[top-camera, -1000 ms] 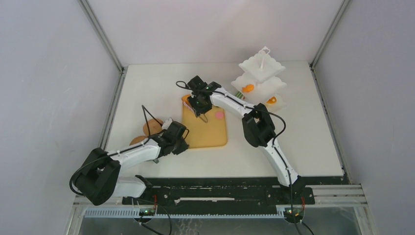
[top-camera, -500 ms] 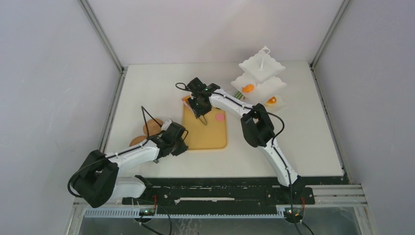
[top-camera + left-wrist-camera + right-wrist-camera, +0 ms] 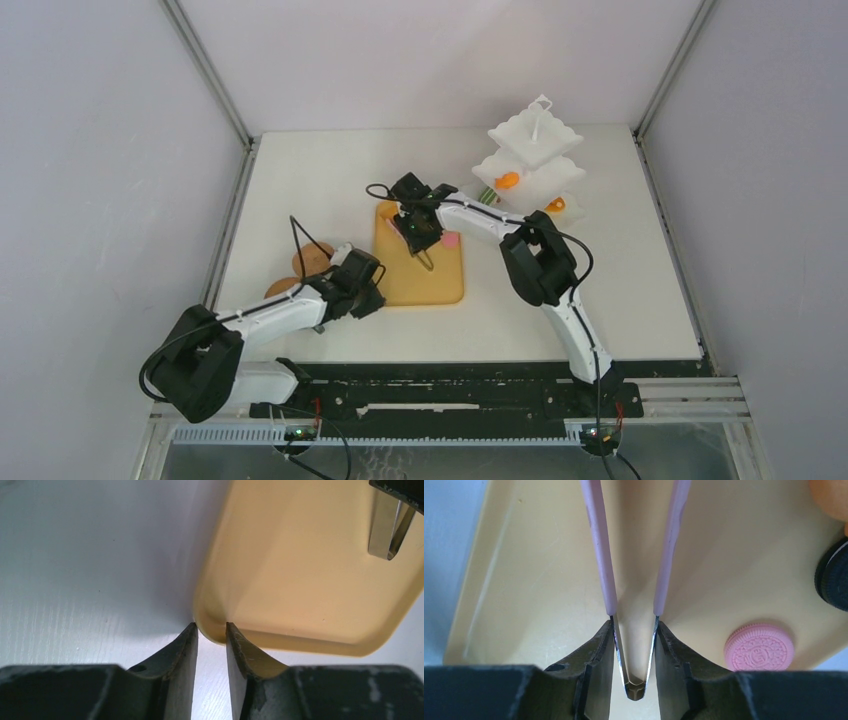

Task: Serve the afternoon tea
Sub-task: Move the tray at the center of the board, then place the desert on the desert table.

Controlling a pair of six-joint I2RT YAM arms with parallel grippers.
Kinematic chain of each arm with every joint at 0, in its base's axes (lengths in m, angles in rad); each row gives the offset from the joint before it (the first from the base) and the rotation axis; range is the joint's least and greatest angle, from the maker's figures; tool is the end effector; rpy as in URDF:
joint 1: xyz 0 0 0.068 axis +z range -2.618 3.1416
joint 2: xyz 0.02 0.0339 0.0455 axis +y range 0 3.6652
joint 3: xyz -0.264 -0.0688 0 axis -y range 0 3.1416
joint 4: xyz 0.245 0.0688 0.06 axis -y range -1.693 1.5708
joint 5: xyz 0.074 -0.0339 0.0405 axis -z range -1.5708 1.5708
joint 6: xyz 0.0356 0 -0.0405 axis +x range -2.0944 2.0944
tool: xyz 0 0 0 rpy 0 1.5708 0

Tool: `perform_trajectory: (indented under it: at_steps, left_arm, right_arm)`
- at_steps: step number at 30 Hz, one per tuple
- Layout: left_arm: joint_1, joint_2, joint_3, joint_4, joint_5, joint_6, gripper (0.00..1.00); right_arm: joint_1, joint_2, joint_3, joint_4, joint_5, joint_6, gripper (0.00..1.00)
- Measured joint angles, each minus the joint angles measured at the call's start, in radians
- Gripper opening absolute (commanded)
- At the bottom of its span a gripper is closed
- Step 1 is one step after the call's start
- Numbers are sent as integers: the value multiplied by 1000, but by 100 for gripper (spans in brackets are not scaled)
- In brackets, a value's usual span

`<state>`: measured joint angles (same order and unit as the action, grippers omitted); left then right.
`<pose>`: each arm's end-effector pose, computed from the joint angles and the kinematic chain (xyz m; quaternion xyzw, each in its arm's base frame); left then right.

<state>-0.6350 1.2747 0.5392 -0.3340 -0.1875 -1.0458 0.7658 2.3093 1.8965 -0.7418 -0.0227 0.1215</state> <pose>0.1788 -0.1235 0.1505 -0.2194 0.9395 -0.1234 0.2323 0.3530 0.3406 0.1652 -0.3120 0.9273 0.0987 0.1818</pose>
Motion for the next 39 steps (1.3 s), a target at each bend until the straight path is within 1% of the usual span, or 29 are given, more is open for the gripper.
perform_trajectory:
  at_steps: [6,13,18,24,30,34,39]
  left_arm:
    - [-6,1,14,-25,3,-1,45]
    - [-7,-2,32,-65,2,-1,53]
    - [-7,-6,40,-98,-2,-1,54]
    - [-7,-6,60,-154,-14,0,55]
    - [-7,-6,135,-214,-21,18,57]
    - [-7,-6,196,-223,-24,37,57]
    - [-7,-6,237,-229,-27,58,57]
  right_arm:
    - [0,-34,-42,0,0,0,33]
    - [2,-128,-100,-2,6,3,32]
    - [5,-204,-146,0,18,11,32]
    - [20,-316,-241,-2,43,23,32]
    - [32,-502,-378,-15,75,46,32]
    - [34,-637,-445,-31,100,70,32]
    - [34,-760,-512,-53,139,107,32]
